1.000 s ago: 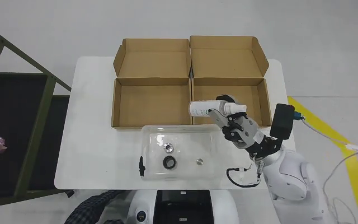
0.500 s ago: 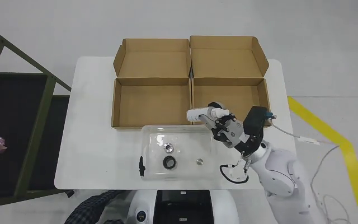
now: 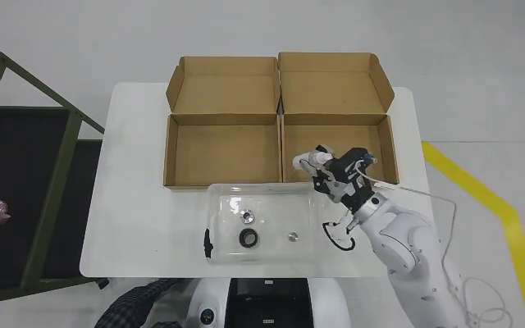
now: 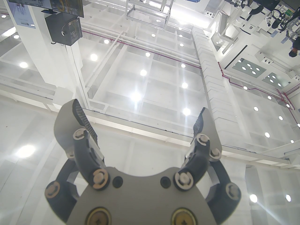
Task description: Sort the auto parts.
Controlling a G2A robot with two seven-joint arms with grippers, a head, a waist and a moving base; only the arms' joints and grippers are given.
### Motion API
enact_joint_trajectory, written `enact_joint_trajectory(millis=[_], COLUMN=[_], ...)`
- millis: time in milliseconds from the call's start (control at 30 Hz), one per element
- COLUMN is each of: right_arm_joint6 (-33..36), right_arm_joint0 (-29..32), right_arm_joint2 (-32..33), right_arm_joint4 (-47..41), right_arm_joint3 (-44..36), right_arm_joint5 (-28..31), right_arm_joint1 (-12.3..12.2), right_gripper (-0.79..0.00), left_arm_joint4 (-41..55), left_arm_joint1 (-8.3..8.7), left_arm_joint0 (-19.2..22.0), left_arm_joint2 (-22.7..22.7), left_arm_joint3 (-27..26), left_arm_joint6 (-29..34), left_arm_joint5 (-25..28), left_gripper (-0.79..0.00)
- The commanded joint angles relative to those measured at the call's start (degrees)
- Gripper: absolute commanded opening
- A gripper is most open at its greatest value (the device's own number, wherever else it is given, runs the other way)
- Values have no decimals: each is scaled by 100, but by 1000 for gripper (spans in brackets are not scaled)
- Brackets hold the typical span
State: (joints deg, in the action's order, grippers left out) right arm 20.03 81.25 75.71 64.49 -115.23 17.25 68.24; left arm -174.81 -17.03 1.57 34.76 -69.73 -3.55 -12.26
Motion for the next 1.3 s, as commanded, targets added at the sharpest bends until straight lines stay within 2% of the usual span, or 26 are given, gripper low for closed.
enact_joint_trajectory(millis=[0,200,800,867,900,967,1133,1200,1233,1267], right_arm_joint6=[78,442,827,836,833,828,805,802,799,796], right_arm_joint0=[-124,-554,-1666,-1750,-1785,-1841,-1953,-1978,-1988,-1990], right_arm_joint2=[-69,-357,-1058,-1099,-1114,-1139,-1195,-1217,-1223,-1228], right_arm_joint4=[233,966,730,695,656,610,557,556,555,557], right_arm_joint3=[107,423,1873,1994,2041,2143,2364,2412,2424,2431], right_arm_joint5=[-155,-526,-791,-799,-794,-804,-815,-826,-829,-830], right_arm_joint1=[8,40,241,260,269,285,318,328,333,336], right_gripper=[-785,-785,-785,-686,-566,-533,-529,-465,-419,-259], left_arm_joint4=[0,0,0,0,0,0,0,0,0,0], left_arm_joint1=[0,0,0,0,0,0,0,0,0,0], left_arm_joint0=[0,0,0,0,0,0,0,0,0,0], left_arm_joint2=[0,0,0,0,0,0,0,0,0,0], left_arm_joint3=[0,0,0,0,0,0,0,0,0,0], left_arm_joint6=[0,0,0,0,0,0,0,0,0,0], left_arm_joint5=[0,0,0,0,0,0,0,0,0,0], left_gripper=[0,0,0,0,0,0,0,0,0,0])
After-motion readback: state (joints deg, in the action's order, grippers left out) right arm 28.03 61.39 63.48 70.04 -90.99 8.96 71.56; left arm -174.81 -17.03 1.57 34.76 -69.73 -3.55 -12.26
